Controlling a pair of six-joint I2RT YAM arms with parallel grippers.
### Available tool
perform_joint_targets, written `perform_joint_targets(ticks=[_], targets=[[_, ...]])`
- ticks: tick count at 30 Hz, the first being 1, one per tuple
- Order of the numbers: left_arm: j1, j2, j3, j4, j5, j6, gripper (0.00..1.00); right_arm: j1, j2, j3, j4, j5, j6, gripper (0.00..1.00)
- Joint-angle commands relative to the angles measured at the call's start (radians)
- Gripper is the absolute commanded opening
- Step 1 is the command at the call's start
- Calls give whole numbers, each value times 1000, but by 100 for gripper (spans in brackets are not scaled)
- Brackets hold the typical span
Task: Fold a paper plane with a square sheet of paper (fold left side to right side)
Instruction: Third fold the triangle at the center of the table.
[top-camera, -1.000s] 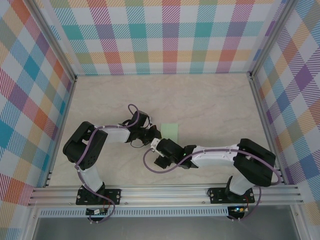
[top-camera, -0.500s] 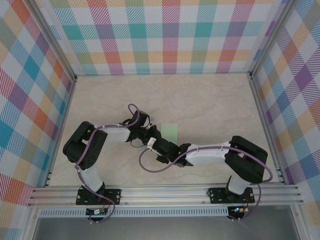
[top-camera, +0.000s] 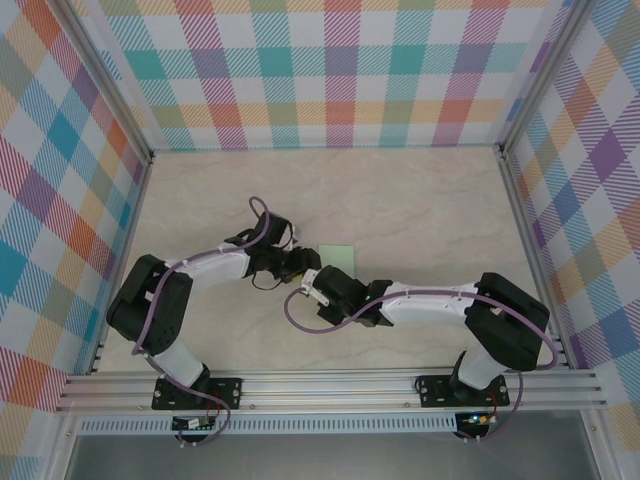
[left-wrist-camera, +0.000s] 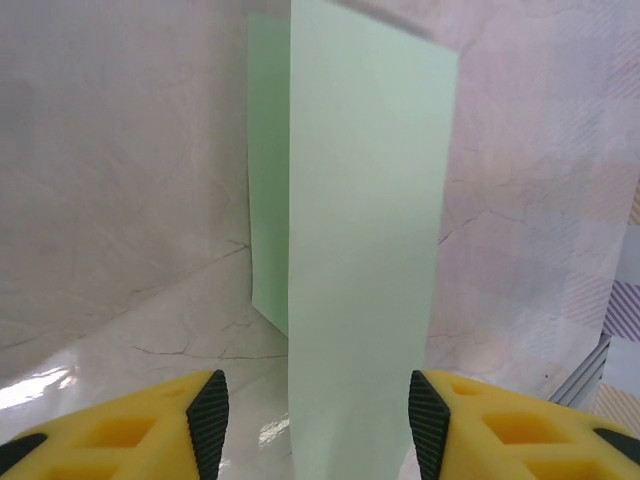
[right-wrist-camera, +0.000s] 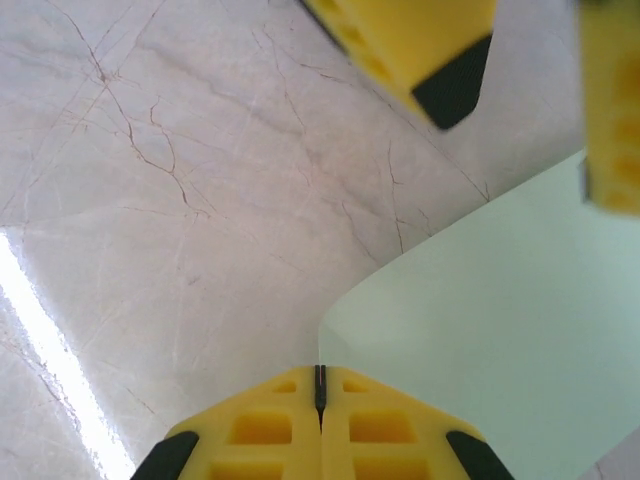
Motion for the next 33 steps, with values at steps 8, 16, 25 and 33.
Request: perform_joint_targets(ticks=[8, 16, 25, 33], targets=[[5, 130, 188, -39, 83, 98, 29, -22, -13, 2, -29, -79, 22, 0], [-43, 356, 387, -74, 112, 135, 23, -35, -1, 19, -41, -106, 68, 0], [-63, 481, 475, -191, 60, 192, 20, -106, 13, 57, -104, -237, 135, 0], [-72, 513, 462, -208, 29, 217, 17, -244, 26, 70, -132, -441, 242, 0]])
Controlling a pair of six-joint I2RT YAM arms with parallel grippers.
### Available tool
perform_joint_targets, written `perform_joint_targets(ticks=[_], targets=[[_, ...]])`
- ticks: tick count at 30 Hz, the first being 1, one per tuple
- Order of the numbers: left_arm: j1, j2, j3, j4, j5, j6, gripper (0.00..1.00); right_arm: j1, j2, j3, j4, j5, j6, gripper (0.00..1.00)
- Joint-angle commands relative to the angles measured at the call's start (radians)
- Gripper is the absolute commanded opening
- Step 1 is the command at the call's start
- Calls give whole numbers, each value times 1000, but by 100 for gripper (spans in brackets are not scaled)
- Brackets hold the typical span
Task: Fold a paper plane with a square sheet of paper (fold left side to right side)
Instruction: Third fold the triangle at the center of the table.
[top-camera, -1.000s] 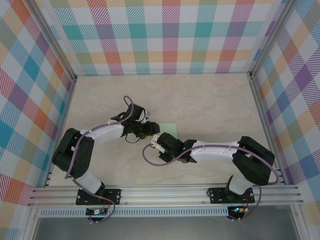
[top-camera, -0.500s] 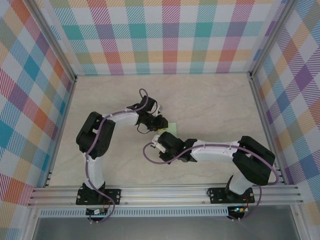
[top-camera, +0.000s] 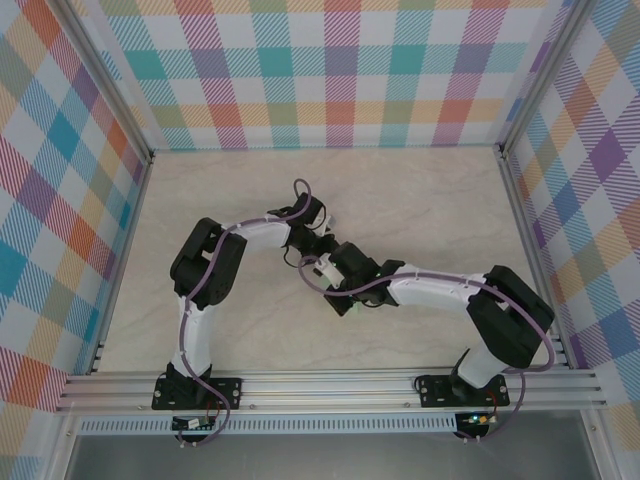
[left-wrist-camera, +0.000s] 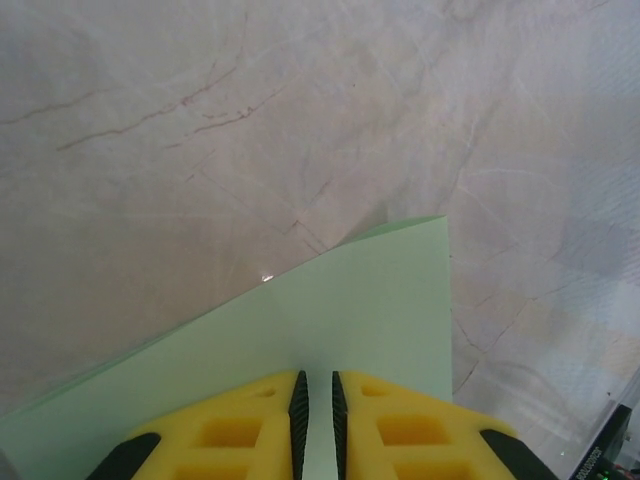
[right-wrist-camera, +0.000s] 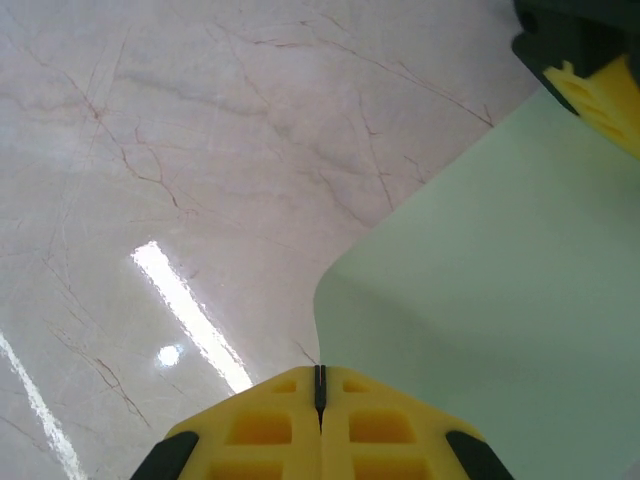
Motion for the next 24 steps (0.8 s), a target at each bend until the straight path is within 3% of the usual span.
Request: perform_joint_targets(ticks=[1, 8, 24], targets=[[-14, 45, -2, -65, -39, 33, 17, -57, 28, 30, -38, -145, 77, 0], [-17, 46, -2, -77, -53, 47, 16, -151, 60, 33, -58, -222, 144, 0], [-18, 46, 1, -81, -56, 50, 16, -216, 155, 115, -134, -170, 178, 0]])
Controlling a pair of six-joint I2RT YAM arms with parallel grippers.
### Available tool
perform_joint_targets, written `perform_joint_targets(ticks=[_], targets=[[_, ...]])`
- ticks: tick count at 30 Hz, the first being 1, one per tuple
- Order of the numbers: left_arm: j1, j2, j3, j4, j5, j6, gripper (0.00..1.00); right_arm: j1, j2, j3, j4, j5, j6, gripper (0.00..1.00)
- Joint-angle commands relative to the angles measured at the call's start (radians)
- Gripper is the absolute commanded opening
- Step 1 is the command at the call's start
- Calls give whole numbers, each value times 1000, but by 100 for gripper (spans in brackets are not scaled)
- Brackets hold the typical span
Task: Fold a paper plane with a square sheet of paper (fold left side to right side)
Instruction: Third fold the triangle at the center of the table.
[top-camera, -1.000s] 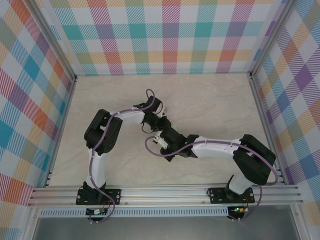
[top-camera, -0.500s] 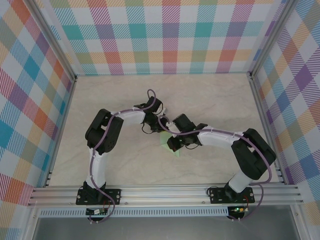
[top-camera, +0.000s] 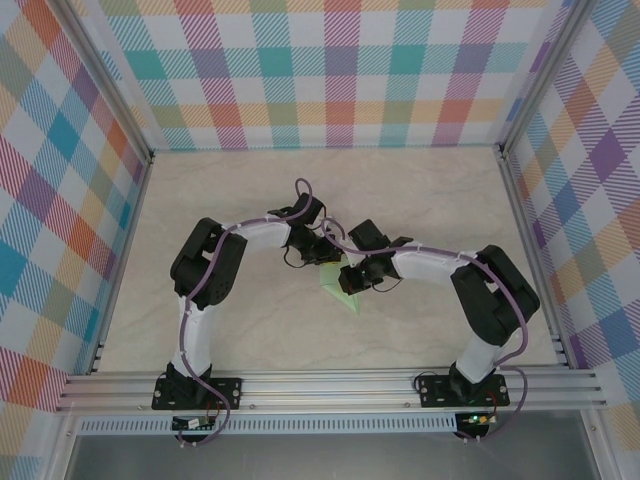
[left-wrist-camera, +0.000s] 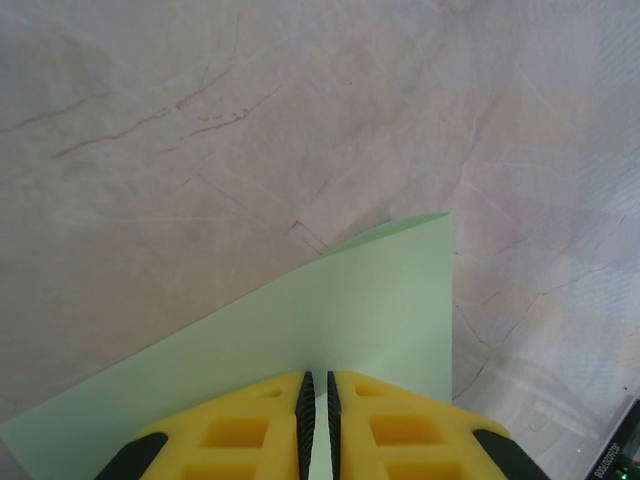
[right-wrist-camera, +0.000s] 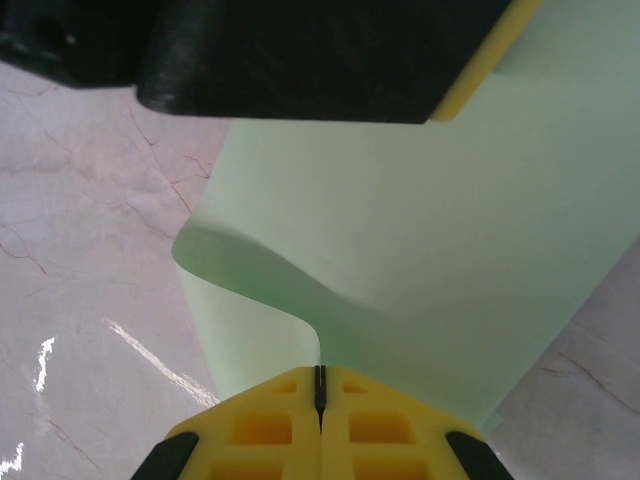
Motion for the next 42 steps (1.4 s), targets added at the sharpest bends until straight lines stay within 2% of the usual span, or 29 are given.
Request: perform_joint_targets(ticks=[1, 34, 38, 42], targets=[[-18, 44, 1, -78, -46, 17, 16, -7, 24, 33, -36, 8, 9, 0], [-20, 31, 0, -74, -40, 16, 15, -22, 65, 39, -93, 60, 43, 0], [-19, 5, 10, -76, -30, 14, 17, -21, 75, 38, -112, 61, 45, 0], [-4, -24, 43, -103, -22, 18, 23, -22, 87, 41, -130, 64, 43, 0]])
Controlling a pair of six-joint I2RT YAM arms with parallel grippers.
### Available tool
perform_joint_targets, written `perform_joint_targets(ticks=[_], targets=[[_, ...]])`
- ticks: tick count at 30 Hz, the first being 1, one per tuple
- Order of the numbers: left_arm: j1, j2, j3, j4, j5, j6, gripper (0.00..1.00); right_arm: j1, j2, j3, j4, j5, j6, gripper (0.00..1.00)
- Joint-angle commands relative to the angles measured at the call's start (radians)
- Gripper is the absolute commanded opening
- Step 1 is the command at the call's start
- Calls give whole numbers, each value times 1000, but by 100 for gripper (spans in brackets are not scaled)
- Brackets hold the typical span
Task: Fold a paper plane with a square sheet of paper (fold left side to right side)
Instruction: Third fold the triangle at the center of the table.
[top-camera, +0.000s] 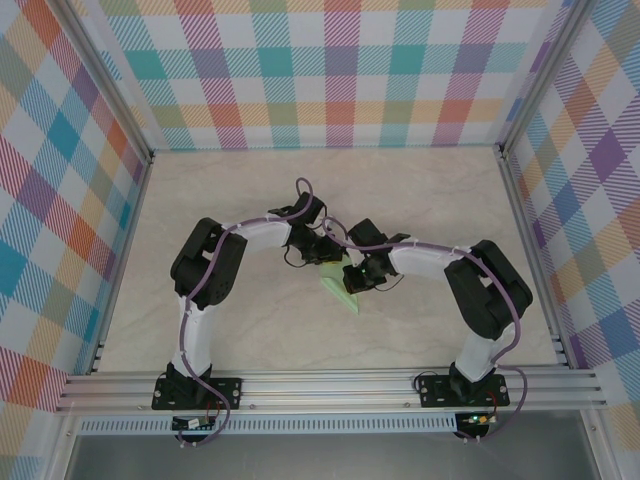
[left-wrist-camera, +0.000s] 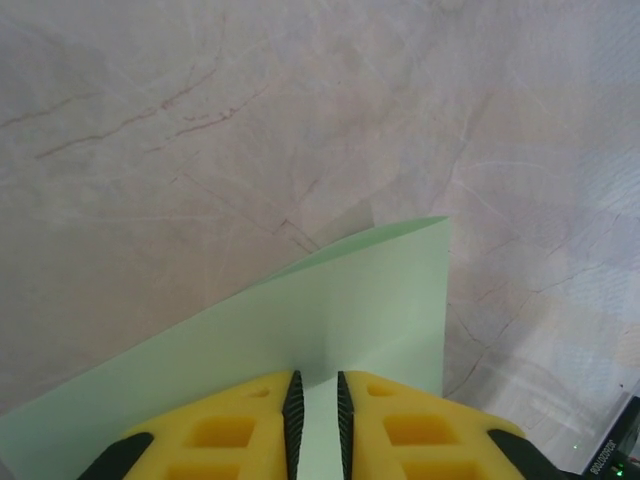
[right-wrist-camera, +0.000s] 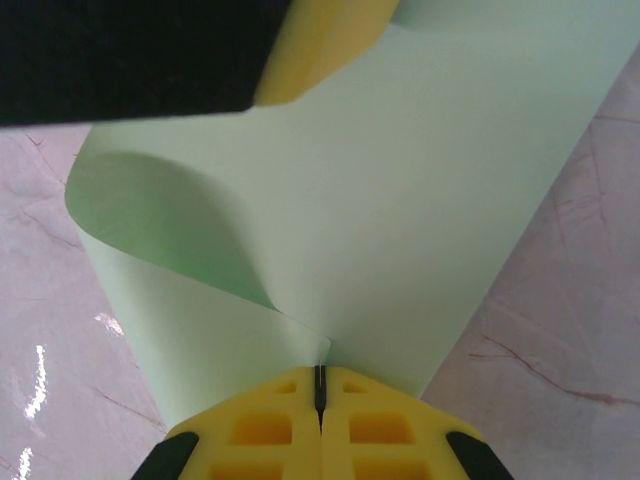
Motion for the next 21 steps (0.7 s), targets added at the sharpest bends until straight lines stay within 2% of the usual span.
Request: perform_joint_targets(ticks=[1, 7, 11, 15, 19, 21], targets=[[4, -32, 35, -90, -21, 17, 25, -5, 40, 5, -65, 12, 6, 0], [72, -61, 108, -161, -10, 46, 35, -4, 34, 0, -63, 7, -2, 0], [122, -104, 91, -176, -3, 55, 38, -2, 37, -1, -63, 4, -11, 0], [139, -208, -32, -131, 10, 49, 28, -1, 37, 0, -63, -1, -15, 0], [129, -322, -242, 33, 121, -34, 18, -1, 40, 2, -66, -6, -18, 0], [108, -361, -318, 115, 157, -73, 16, 2, 43, 4, -65, -8, -18, 0]])
